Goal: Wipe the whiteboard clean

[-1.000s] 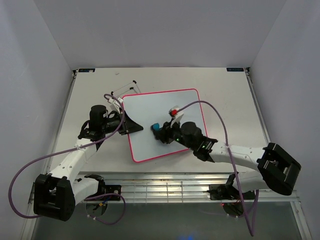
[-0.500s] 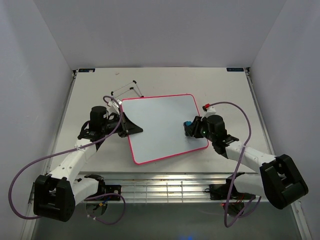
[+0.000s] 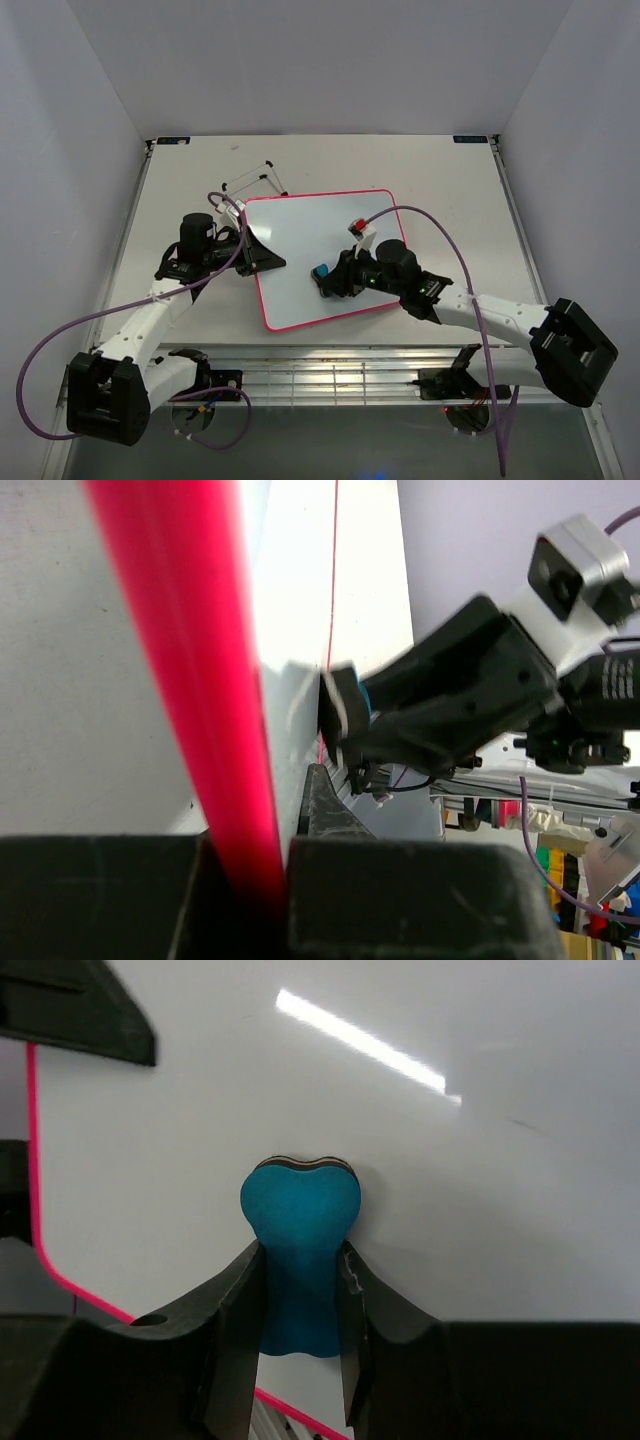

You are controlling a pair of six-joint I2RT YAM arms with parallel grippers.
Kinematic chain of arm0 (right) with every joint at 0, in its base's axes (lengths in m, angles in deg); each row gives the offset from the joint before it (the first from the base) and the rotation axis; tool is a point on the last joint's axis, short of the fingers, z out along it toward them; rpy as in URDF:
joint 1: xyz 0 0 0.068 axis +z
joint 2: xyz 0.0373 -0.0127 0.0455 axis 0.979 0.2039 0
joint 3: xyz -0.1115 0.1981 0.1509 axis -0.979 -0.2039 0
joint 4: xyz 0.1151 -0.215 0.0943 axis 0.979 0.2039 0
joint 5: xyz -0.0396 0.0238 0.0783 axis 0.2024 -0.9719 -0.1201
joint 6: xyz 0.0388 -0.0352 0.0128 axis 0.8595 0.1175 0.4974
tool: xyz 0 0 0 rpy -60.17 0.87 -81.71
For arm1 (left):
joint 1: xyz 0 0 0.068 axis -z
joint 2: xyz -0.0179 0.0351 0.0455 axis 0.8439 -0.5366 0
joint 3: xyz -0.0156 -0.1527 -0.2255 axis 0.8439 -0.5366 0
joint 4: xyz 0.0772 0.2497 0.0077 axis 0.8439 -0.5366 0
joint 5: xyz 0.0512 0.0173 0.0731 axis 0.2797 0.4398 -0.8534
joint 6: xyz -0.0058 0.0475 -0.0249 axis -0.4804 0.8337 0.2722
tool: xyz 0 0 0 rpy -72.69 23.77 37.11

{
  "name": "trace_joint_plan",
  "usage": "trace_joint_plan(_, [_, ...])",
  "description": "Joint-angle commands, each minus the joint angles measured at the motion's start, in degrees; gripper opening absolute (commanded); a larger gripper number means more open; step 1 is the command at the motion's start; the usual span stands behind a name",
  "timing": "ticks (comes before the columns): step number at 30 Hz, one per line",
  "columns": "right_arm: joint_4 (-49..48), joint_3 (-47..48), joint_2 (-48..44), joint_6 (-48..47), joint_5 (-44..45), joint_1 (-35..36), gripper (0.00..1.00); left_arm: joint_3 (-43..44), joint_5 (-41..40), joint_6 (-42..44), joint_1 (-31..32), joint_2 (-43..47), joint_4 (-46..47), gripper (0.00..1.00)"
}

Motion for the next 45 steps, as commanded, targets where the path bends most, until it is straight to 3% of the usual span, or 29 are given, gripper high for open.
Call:
trace_joint_plan(1, [16.3, -5.5, 1.7, 2.7, 5.4, -6.0, 0.08, -1.2, -6.4, 10.6, 2.2, 1.9, -6.5, 0.0])
trace_joint_plan(8, [33.8, -13.5, -9.0, 2.6, 11.1, -22.5, 0.08, -1.0, -8.4, 10.5, 2.2, 3.1, -6.9, 0.0])
trace_joint_plan(17, [35.2, -12.2, -7.1, 4.9, 10.5, -23.8, 0.08, -0.6, -12.2, 10.2, 2.2, 4.2, -8.2, 0.0])
trace_joint_plan(19, [27.6, -14.4, -9.1, 4.6, 5.0, -23.6, 0.08, -0.7, -11.0, 10.3, 2.2, 4.0, -7.9, 0.0])
trace_joint_plan(21, [18.8, -16.6, -12.0, 4.5, -6.1, -21.5, 0.08, -0.8, -10.1, 10.4, 2.2, 3.5, -7.5, 0.0])
trace_joint_plan(23, [6.2, -19.0, -14.1, 6.6, -11.0, -16.1, 0.08, -0.8, -9.6, 10.5, 2.2, 3.2, -7.5, 0.0])
trace_joint_plan(26, [0.6, -18.0, -16.9, 5.8, -6.4, -7.5, 0.08, -0.9, -9.4, 10.4, 2.2, 3.1, -7.3, 0.0])
trace_joint_plan(31, [6.2, -14.2, -13.3, 5.6, 1.4, -4.7, 0.08, -1.0, -9.6, 10.3, 2.2, 3.1, -7.2, 0.0])
trace_joint_plan(32, [9.6, -12.8, -12.6, 6.3, 7.8, -5.6, 0.08, -1.0, -9.6, 10.3, 2.2, 3.0, -7.3, 0.0])
trace_joint_plan(36, [25.3, -12.9, -8.2, 9.5, 11.4, -14.6, 0.08, -1.2, -10.0, 10.2, 2.2, 3.5, -7.4, 0.0])
trace_joint_plan(40, [31.4, -14.9, -12.0, 9.9, 16.7, -21.7, 0.08, -1.2, -9.2, 10.3, 2.2, 3.0, -7.1, 0.0])
trace_joint_plan(45, [32.3, -12.2, -16.6, 7.9, 19.5, -23.3, 0.08, -1.4, -7.1, 10.5, 2.3, 2.6, -6.3, 0.0])
